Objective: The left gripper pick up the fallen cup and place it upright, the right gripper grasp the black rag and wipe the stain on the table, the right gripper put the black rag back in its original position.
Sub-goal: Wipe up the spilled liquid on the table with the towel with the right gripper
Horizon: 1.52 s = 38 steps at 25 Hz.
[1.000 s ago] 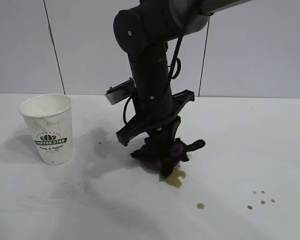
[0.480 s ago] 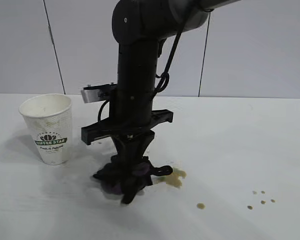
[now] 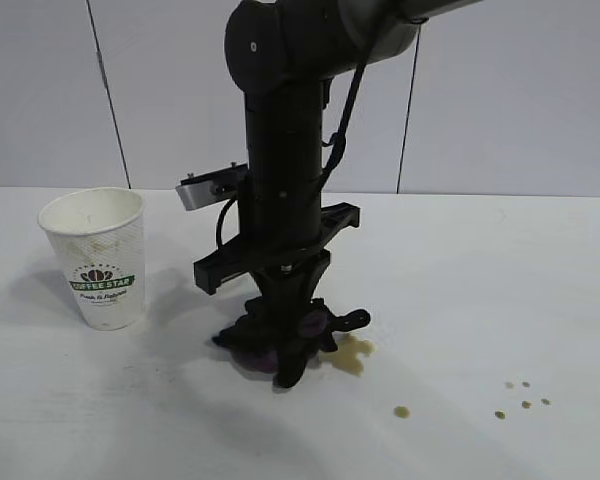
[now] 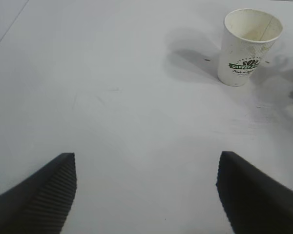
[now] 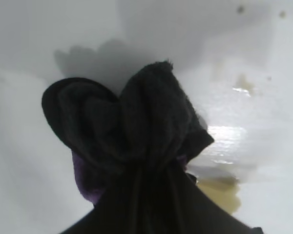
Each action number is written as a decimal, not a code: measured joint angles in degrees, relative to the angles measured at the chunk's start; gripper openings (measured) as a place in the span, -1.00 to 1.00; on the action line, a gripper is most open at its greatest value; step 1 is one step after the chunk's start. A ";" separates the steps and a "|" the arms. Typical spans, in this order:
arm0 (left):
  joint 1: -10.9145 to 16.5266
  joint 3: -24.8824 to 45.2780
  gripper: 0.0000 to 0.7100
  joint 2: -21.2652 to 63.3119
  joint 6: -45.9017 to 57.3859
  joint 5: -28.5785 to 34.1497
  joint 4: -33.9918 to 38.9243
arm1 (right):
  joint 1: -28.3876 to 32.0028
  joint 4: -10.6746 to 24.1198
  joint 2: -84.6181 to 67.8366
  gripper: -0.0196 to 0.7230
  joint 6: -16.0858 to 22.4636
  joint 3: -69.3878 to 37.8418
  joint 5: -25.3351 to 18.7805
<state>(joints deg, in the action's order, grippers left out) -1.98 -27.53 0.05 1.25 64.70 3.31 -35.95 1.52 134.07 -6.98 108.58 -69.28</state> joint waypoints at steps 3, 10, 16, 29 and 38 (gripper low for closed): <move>0.00 0.00 0.61 0.00 0.00 0.00 0.00 | 1.26 3.27 0.00 -0.78 0.00 -1.35 0.00; 0.00 0.00 0.61 0.00 0.00 0.00 0.00 | 6.29 3.43 -0.05 -0.78 2.35 -3.32 0.67; 0.00 0.00 0.61 0.00 0.00 0.00 0.00 | 6.98 -3.97 -0.05 -0.78 2.66 -3.38 10.45; 0.00 0.00 0.61 0.00 0.00 -0.05 0.00 | 5.03 -5.43 1.73 -0.78 3.40 -3.33 26.77; 0.00 0.00 0.61 0.00 0.00 -0.05 0.00 | 7.69 -0.91 1.27 -0.78 1.84 -2.66 10.18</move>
<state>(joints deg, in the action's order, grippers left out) -1.98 -27.53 0.05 1.25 64.66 3.31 -28.26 0.61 135.34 -5.15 105.92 -59.10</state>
